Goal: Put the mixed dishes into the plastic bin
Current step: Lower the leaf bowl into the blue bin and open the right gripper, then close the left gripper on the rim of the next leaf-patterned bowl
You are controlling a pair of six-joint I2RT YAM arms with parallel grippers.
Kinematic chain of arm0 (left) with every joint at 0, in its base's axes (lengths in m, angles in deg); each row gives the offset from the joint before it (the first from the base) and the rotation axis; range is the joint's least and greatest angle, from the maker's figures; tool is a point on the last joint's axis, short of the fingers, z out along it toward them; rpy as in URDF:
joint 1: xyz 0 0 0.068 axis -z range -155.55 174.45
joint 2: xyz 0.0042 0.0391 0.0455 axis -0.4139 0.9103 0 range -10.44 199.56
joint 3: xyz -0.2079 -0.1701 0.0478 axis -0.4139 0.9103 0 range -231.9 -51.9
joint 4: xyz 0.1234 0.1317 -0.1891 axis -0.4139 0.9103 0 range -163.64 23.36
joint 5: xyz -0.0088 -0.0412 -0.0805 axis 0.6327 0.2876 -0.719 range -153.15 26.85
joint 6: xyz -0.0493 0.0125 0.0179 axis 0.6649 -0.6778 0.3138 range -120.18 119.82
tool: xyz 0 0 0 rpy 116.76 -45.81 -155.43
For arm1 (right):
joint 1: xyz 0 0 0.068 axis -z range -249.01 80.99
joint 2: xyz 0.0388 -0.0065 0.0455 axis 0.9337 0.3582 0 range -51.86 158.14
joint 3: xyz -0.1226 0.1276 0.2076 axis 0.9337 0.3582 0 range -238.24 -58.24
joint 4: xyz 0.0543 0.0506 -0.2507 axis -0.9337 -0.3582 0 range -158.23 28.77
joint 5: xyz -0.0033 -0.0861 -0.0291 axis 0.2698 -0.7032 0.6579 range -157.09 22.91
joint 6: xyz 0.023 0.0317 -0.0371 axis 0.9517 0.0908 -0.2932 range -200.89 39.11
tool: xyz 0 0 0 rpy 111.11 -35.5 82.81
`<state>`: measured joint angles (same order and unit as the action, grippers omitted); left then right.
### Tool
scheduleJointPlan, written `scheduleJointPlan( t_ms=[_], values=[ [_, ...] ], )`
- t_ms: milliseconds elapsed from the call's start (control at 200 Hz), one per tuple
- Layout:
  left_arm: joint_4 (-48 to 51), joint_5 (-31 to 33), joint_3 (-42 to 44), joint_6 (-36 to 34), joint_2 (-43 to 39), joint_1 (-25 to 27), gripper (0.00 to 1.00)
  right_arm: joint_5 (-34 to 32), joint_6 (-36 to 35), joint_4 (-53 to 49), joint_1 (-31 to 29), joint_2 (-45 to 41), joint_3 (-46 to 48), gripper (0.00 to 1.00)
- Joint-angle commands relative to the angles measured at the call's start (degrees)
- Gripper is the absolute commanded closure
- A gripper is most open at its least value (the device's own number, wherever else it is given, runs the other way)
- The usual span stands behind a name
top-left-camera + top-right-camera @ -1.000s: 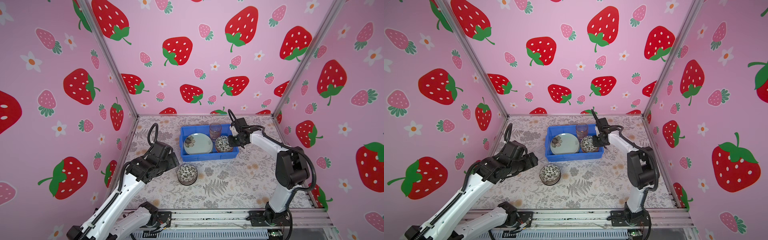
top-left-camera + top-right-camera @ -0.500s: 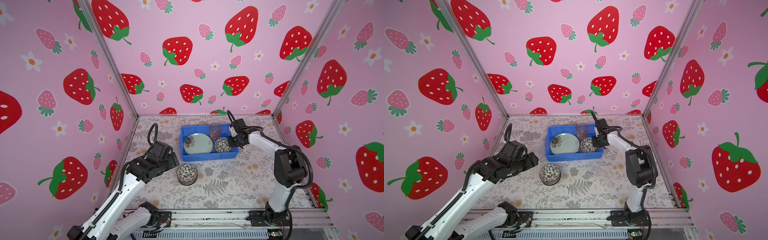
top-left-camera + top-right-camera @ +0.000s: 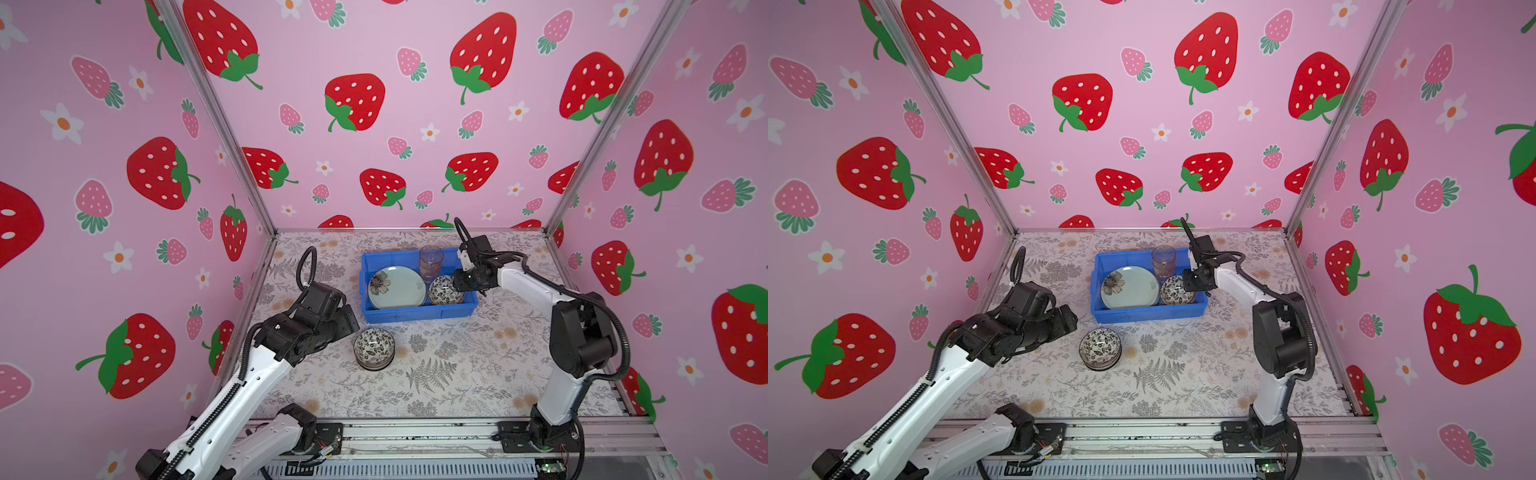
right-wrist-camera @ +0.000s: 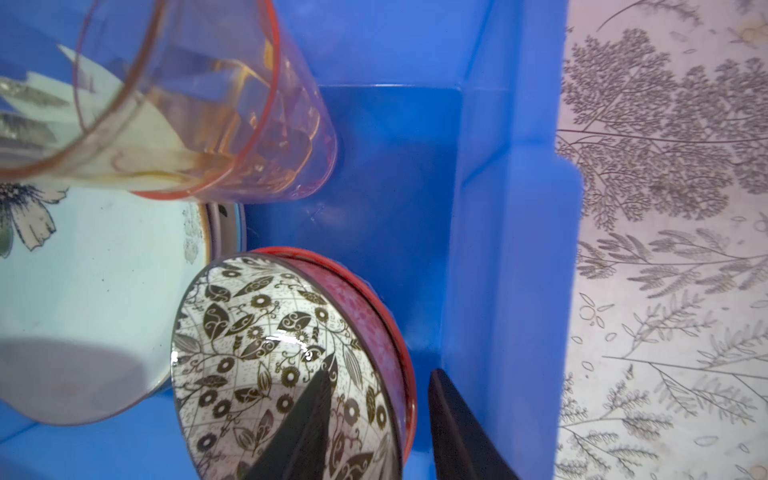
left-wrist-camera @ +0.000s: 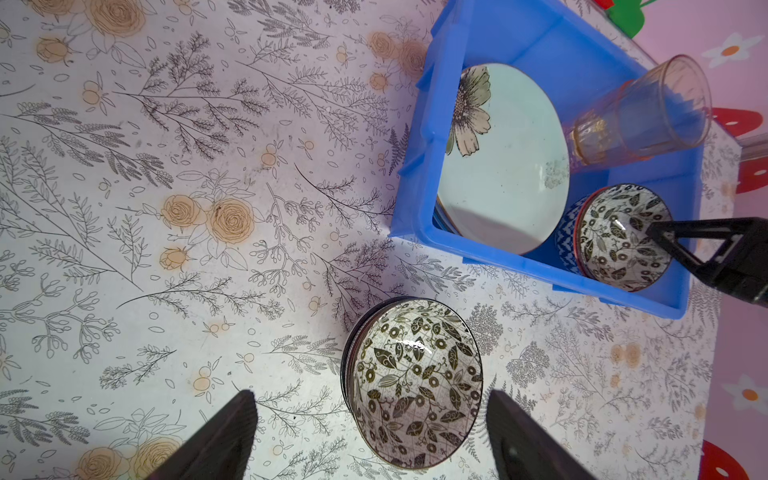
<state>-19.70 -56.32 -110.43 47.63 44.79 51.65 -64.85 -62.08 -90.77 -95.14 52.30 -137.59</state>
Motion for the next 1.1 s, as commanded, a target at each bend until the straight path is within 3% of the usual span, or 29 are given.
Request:
scheduleJointPlan(
  t_ms=[0, 330, 530, 600, 680, 735, 1096],
  values=[
    [0.2, 0.2, 0.7, -0.2, 0.0, -0.4, 0.11, -3.9, -0.4, -1.3, 0.5, -2.7, -1.0, 0.55],
    [-0.5, -1.8, 2.5, -0.4, 1.5, -0.5, 0.11, -3.0, -0.4, -3.6, 0.2, -9.1, -1.8, 0.49],
    [-1.9, -5.1, 4.1, 0.2, 5.4, -0.5, 0.14, 4.3, -0.3, -5.0, -0.1, -13.6, -0.7, 0.32],
    [-3.1, -6.4, 5.2, 1.3, 6.3, -0.1, 0.16, 5.3, 0.1, -5.3, -0.3, -15.2, 0.2, 0.25],
    [-3.8, -6.7, 6.7, 2.8, 6.7, 0.6, 0.18, 5.2, 0.4, -5.7, -0.4, -17.0, 1.5, 0.09],
    [-4.6, -6.8, 7.7, 3.3, 6.8, 0.8, 0.20, 5.1, 0.5, -6.0, -0.3, -18.2, 2.4, 0.05],
    [-9.3, -9.6, 10.3, 3.8, 11.5, 1.3, 0.37, 7.6, 0.2, -4.7, 0.3, -21.9, 8.4, 0.04]
  ],
)
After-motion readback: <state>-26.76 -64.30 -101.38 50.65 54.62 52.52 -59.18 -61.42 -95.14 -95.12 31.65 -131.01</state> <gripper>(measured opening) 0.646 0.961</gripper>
